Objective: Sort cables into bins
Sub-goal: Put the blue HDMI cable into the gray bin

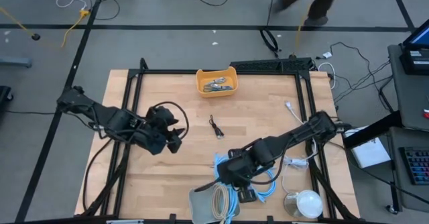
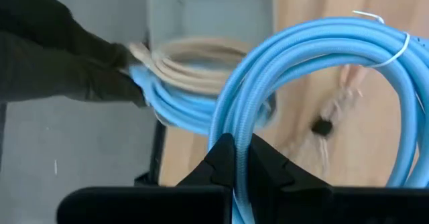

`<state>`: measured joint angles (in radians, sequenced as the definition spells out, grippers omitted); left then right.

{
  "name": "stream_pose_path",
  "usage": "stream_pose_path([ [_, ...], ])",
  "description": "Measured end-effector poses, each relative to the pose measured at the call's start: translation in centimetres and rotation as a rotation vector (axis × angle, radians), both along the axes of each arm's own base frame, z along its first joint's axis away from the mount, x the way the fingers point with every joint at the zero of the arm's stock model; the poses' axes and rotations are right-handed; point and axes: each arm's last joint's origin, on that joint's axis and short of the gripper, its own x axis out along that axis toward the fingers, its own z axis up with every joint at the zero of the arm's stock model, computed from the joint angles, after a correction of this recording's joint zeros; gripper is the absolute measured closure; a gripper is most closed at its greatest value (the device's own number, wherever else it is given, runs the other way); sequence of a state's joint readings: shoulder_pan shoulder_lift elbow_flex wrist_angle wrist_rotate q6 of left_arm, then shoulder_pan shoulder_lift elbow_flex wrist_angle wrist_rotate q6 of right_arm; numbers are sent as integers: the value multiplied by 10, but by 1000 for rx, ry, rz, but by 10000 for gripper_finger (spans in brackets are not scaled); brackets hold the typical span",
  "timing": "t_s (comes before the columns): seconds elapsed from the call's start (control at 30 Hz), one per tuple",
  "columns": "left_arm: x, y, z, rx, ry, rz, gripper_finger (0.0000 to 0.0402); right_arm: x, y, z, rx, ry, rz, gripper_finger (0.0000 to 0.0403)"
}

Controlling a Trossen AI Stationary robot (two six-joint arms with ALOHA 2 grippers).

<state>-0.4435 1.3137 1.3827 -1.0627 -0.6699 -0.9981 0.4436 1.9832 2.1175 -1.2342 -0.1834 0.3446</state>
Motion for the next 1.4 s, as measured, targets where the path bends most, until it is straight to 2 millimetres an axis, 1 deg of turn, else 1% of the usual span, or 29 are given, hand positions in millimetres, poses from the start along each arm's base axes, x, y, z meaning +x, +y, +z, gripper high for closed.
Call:
stream_pose_path([
  [0.1,3,0,-3,-11,19,4,190,-3,-2,1,-11,49,-19,394],
  [0.17,5,-1,-5,-27,22,15,190,-4,-2,3,14,55,-16,394],
  [0.27,9,-4,-9,-67,23,20,190,-9,7,3,56,83,17,394],
  [0.37,19,-11,-15,-120,18,8,190,-16,22,4,86,85,85,394],
  [0.53,42,-34,-28,-217,-34,-31,190,-23,45,6,106,16,161,395],
  [0.67,61,-53,-43,-299,-76,-26,190,-27,52,6,61,-24,178,395],
  [0.77,74,-72,-52,-415,-81,-134,190,-32,58,5,14,-39,174,395],
  [0.83,79,-87,-59,-465,-80,-194,190,-36,60,6,-21,-46,161,395],
  [0.93,75,-110,-66,-503,-89,-209,201,-50,62,12,-79,-46,138,395],
  [1.0,66,-124,-70,-524,-85,-194,224,-58,65,19,-97,-70,134,395],
  [1.13,52,-153,-78,-597,-75,-192,296,-66,70,22,-114,-90,138,395],
  [1.27,41,-182,-82,-715,-84,-243,381,-67,71,23,-120,-98,148,395],
  [1.3,38,-189,-84,-739,-86,-247,391,-66,71,23,-120,-100,148,395],
  [1.4,26,-205,-91,-786,-72,-221,390,-63,68,23,-118,-108,140,395],
])
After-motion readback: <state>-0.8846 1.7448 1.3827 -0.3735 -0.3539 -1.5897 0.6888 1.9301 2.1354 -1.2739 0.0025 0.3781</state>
